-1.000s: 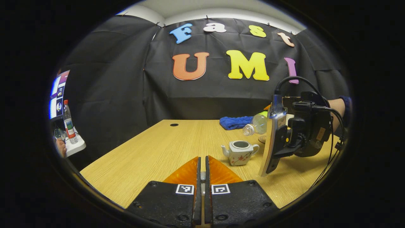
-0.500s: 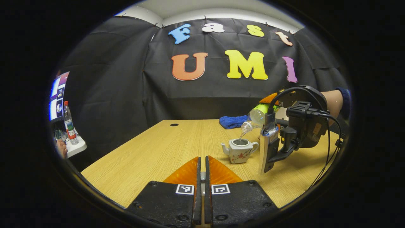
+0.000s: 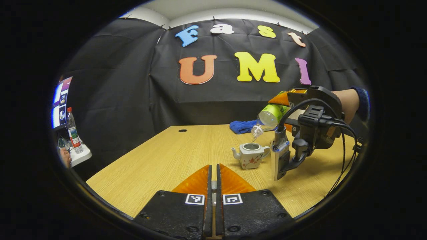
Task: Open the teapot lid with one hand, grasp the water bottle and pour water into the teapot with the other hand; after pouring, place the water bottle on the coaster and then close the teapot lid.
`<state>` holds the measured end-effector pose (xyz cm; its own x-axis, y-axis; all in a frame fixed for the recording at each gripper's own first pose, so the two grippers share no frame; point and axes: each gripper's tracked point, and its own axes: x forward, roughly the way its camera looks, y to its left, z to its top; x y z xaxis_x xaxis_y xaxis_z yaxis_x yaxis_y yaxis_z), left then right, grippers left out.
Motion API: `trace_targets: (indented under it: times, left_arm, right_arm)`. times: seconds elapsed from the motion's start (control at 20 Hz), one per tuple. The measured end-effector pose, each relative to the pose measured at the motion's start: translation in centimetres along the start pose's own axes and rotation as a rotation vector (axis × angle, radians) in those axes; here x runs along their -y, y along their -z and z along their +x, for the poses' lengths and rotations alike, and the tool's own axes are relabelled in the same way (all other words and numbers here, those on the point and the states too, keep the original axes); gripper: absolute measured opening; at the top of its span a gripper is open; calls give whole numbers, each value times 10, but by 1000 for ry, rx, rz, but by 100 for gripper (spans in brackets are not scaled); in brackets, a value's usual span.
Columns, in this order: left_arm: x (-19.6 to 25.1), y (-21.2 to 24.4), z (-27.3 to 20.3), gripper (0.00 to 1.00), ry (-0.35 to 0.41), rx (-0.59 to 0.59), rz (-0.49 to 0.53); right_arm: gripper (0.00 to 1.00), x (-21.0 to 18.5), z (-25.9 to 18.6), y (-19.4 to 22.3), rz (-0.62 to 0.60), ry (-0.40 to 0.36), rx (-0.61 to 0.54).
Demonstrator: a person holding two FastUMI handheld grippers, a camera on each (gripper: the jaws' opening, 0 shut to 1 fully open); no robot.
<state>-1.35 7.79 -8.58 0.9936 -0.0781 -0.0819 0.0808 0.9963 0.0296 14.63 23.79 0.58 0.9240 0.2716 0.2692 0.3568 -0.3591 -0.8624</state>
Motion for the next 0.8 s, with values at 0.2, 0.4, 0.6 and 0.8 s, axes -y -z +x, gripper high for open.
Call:
trace_targets:
  times: [0.2,0.4,0.6,0.8]
  left_arm:
    - [0,-2,0,6,3,14,9]
    - [0,1,0,6,4,10,5]
    - [0,4,1,6,7,6,1]
    - [0,4,1,6,0,3,6]
  right_arm:
    - [74,3,0,-1,-17,11,3]
    - [74,9,1,2,-56,41,-4]
    - [74,8,0,3,-52,37,-5]
    - [72,8,-2,-1,-45,41,5]
